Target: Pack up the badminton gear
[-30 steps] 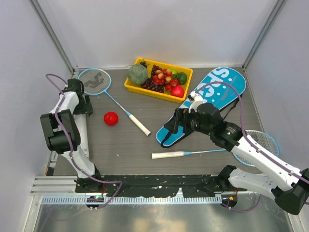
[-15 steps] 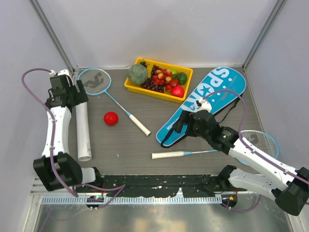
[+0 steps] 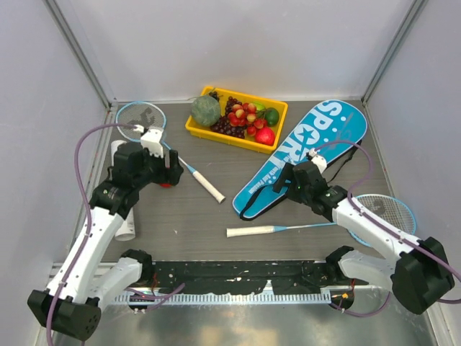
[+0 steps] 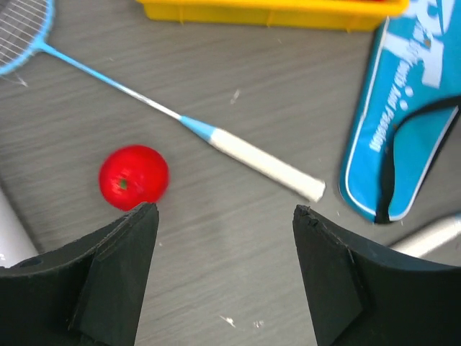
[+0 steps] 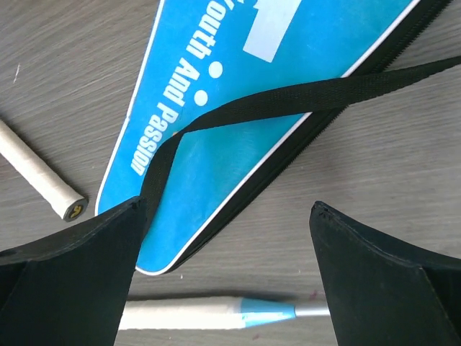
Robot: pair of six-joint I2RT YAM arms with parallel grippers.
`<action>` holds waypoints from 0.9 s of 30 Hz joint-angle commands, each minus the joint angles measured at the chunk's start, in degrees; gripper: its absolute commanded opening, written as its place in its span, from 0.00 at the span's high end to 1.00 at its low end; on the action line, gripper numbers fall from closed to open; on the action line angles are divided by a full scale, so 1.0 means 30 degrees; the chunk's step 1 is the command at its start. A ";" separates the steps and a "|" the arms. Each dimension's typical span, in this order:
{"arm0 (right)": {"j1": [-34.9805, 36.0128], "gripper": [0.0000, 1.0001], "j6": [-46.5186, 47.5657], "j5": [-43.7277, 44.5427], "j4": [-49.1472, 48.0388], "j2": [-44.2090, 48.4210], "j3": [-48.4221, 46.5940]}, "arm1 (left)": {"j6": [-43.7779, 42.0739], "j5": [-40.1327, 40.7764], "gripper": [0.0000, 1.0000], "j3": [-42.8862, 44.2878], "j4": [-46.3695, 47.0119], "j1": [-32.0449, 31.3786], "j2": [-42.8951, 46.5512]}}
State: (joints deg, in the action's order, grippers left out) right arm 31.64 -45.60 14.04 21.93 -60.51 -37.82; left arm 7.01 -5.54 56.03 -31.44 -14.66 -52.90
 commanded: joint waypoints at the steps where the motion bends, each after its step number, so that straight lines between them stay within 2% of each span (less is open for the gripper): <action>1: -0.1228 0.00 0.0495 -0.2422 -0.3644 -0.1067 0.1296 | -0.0079 -0.1287 0.22 -0.1651 -0.0095 -0.0739 0.1809; 6: -0.2370 0.07 0.0232 -0.4326 -0.8091 -0.2035 0.3375 | -0.0399 -0.1231 0.24 -0.3411 -0.0563 -0.0886 0.4243; 12: -0.2753 0.11 -0.0267 -0.4125 -0.9299 -0.3647 0.3701 | -0.1222 0.0207 0.28 -0.3005 -0.1882 -0.1471 0.4803; 17: -0.2870 0.22 -0.0618 -0.4242 -1.0826 -0.4643 0.3936 | -0.1046 0.0646 0.30 -0.2534 -0.1562 -0.2496 0.4365; 21: -0.2841 0.37 -0.0882 -0.4096 -1.1060 -0.5171 0.3906 | -0.0695 0.0702 0.31 -0.2330 -0.1619 -0.3081 0.3837; 24: -0.2870 0.56 -0.0970 -0.3716 -1.1120 -0.5056 0.4082 | -0.0840 0.1668 0.32 -0.2447 -0.0977 -0.3902 0.3807; 27: -0.2870 0.68 -0.0970 -0.3334 -1.1149 -0.4383 0.4345 | -0.1103 0.3132 0.33 -0.2096 -0.0945 -0.4575 0.3194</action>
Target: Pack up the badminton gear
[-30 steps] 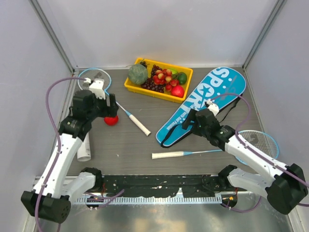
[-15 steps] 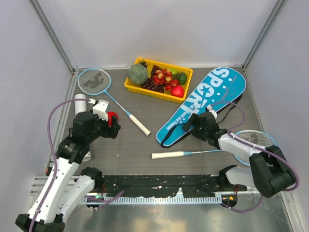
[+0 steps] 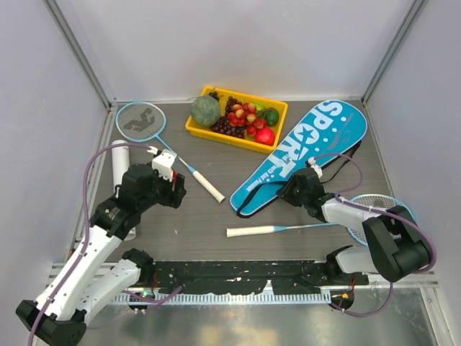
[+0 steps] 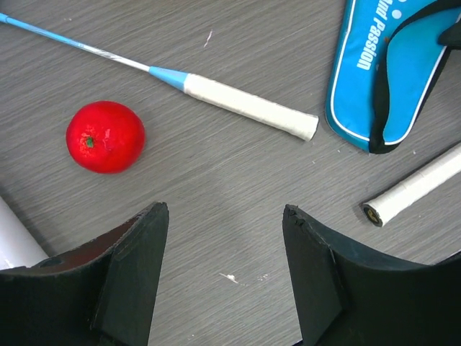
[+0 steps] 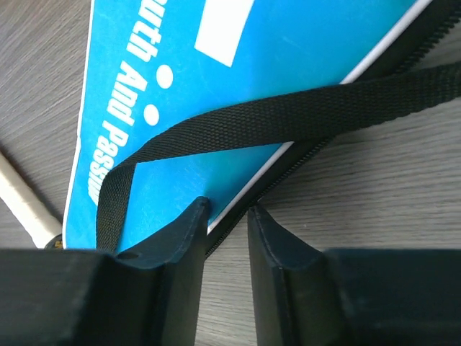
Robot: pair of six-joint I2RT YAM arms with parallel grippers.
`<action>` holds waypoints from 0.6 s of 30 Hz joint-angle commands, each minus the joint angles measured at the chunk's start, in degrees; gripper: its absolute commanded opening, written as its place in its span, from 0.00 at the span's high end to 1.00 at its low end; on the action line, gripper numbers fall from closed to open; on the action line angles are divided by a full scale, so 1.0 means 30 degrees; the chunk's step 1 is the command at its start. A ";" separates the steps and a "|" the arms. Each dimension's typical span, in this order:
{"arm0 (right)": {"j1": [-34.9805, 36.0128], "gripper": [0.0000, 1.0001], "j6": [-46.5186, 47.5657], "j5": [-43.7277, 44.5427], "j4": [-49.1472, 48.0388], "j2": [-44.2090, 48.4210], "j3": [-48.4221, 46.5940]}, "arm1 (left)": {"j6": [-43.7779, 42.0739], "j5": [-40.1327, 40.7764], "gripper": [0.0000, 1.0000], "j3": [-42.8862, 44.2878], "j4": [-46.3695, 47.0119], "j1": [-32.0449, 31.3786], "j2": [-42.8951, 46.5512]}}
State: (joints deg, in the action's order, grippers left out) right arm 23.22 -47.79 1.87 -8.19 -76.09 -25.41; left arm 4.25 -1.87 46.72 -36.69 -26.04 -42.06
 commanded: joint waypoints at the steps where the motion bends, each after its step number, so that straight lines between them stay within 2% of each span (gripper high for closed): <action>1: -0.0065 0.71 -0.0184 0.0725 -0.1109 0.0930 0.0237 | -0.0216 0.2202 0.33 0.1183 0.0803 -0.1014 -0.0654; 4: -0.0065 0.81 -0.0066 0.0783 -0.0964 0.1428 0.0237 | 0.0134 0.2032 0.33 0.1360 0.1065 -0.1513 -0.1358; 6: -0.0065 0.95 0.0022 0.0842 -0.0963 0.1692 0.0237 | 0.0631 0.1562 0.33 0.1303 0.1563 -0.1806 -0.1680; 14: -0.0065 0.95 0.0080 0.1251 -0.0611 0.2307 0.0208 | 0.0693 0.3491 0.31 0.1946 0.2295 -0.4585 -0.3029; 18: -0.0065 0.95 0.0256 0.0844 -0.1167 0.2659 0.0384 | -0.0155 0.4021 0.28 0.1189 0.4809 -0.6287 -0.3730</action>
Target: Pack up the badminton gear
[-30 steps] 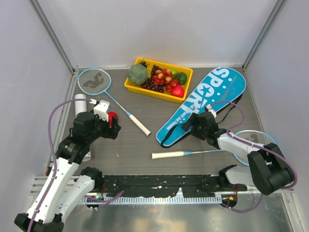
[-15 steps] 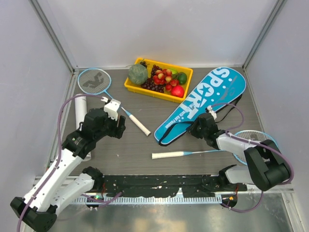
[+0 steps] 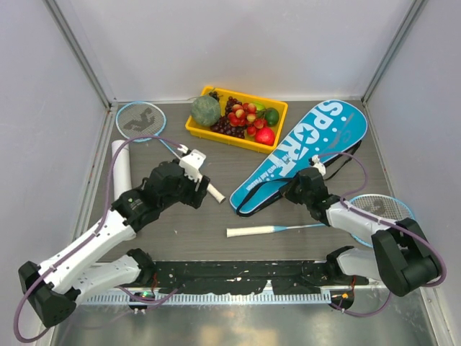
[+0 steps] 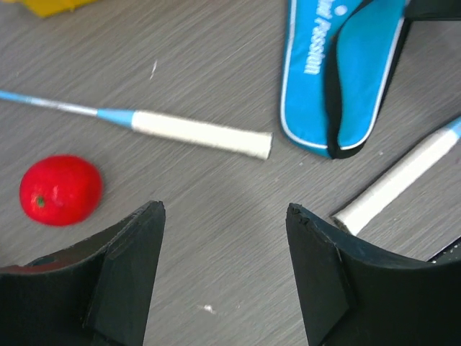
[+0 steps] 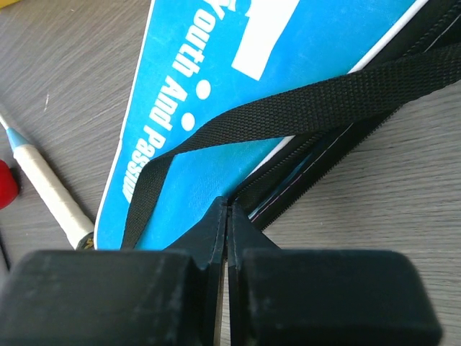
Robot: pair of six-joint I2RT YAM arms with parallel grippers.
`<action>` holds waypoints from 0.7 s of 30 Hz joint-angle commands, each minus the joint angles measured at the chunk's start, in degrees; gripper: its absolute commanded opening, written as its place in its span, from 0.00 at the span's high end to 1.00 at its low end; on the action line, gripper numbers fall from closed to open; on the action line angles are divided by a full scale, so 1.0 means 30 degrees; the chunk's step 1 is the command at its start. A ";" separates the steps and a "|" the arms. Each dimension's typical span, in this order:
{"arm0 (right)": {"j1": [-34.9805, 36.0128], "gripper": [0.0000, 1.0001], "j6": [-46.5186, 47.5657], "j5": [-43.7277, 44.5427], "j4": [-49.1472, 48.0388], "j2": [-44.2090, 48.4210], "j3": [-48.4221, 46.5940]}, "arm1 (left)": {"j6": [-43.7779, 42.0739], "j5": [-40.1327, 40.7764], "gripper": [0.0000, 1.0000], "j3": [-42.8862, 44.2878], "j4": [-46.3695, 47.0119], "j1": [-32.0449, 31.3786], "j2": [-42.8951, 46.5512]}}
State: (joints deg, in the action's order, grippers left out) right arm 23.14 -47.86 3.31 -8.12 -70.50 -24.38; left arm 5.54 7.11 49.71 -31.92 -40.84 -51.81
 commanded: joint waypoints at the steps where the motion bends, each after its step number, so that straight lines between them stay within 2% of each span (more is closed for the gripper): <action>1: -0.0036 0.95 0.0307 0.0158 -0.1335 0.0853 -0.0017 | -0.0645 0.1027 0.28 -0.0161 0.4621 -0.1618 -0.0715; 5: -0.0036 0.95 0.0103 -0.0722 -0.1453 0.1086 -0.0281 | -0.0966 0.0850 0.30 -0.0575 0.7530 -0.2672 -0.2848; 10: -0.0036 0.95 -0.0395 -0.1659 -0.1746 0.1936 -0.0076 | -0.2402 0.1876 0.30 -0.0575 1.0342 -0.4490 -0.6101; 14: -0.0036 0.95 -0.0542 -0.1807 -0.1717 0.2522 -0.0017 | -0.2403 0.1466 0.30 -0.0546 1.2422 -0.5514 -0.8388; 16: -0.0036 0.94 -0.0543 -0.0438 -0.0844 0.2698 -0.0076 | -0.2287 0.1874 0.30 -0.0546 1.3187 -0.5838 -0.9210; 18: -0.0124 0.80 -0.0338 0.0914 -0.0314 0.2641 -0.0192 | -0.1966 0.2052 0.30 -0.0517 1.3598 -0.5956 -0.9709; 20: -0.0532 0.60 0.0013 0.1589 0.0328 0.2437 -0.0600 | -0.1964 0.2431 0.30 -0.0517 1.3746 -0.6015 -0.9887; 21: -0.0679 0.56 0.0246 0.2143 0.0769 0.2377 -0.0777 | -0.1935 0.2636 0.30 -0.0604 1.3717 -0.6016 -0.9772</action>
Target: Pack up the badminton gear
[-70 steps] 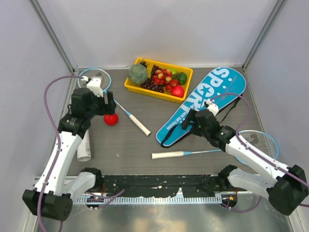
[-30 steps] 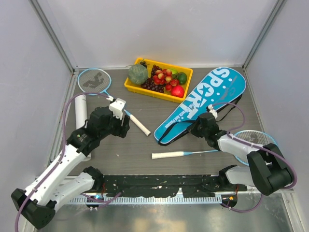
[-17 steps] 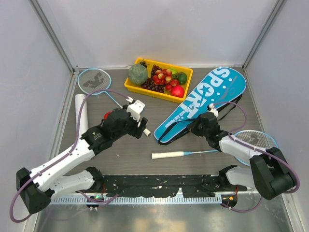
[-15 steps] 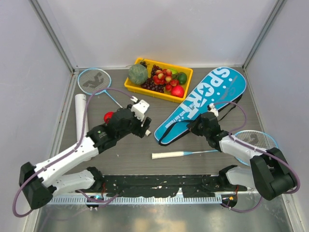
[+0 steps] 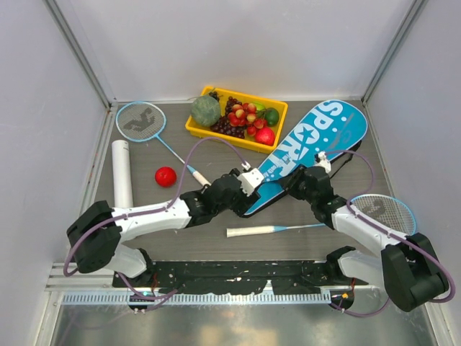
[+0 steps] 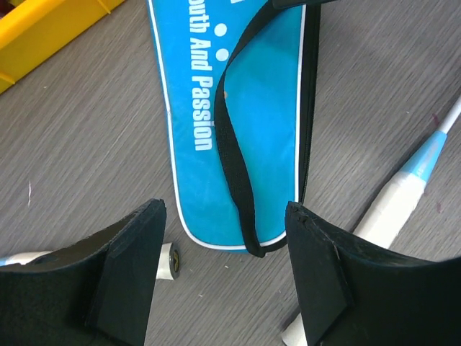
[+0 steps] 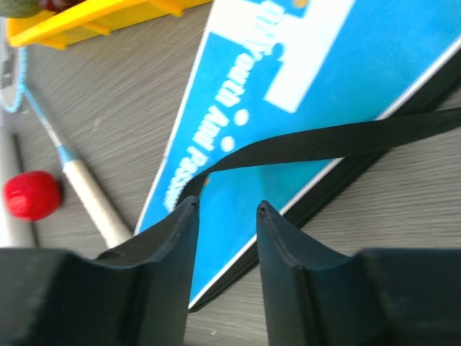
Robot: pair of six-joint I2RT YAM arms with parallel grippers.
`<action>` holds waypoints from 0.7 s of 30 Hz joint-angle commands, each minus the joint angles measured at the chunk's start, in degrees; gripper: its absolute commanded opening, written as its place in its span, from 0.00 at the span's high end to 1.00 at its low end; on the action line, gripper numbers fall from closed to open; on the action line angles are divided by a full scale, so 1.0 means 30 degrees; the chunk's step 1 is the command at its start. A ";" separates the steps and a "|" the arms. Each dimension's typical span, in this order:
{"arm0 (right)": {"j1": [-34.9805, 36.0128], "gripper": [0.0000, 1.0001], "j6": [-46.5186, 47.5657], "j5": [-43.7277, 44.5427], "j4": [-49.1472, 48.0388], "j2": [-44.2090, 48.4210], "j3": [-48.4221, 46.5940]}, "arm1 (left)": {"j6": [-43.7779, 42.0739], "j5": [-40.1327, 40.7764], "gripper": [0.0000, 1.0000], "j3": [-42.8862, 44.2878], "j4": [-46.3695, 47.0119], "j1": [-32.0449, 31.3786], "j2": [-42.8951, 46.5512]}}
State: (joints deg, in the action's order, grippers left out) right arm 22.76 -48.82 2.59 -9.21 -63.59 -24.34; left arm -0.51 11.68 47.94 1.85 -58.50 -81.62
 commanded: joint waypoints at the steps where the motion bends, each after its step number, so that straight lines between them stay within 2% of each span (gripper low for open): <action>1: -0.0731 0.53 0.0656 0.2534 0.1572 0.0046 -0.1084 | 0.0054 0.1348 0.30 -0.0130 0.2432 -0.0158 0.0341; 7: -0.2544 0.50 0.1828 0.4176 0.1752 -0.0507 -0.1905 | -0.1057 0.2580 0.29 -0.1010 0.2229 -0.0158 0.2157; 11: -0.4330 0.40 0.2004 0.2832 0.1724 -0.1944 -0.2404 | -0.1118 0.3048 0.29 -0.0923 0.1087 -0.0129 0.3124; 21: -0.6444 0.39 0.2445 0.0778 -0.0267 -0.5490 -0.2991 | -0.1205 0.3723 0.27 -0.2181 0.0761 -0.0129 0.5410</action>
State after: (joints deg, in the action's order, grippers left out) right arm 4.64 -42.39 7.35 -5.17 -78.02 -31.57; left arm -3.60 20.67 42.65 3.29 -58.83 -67.77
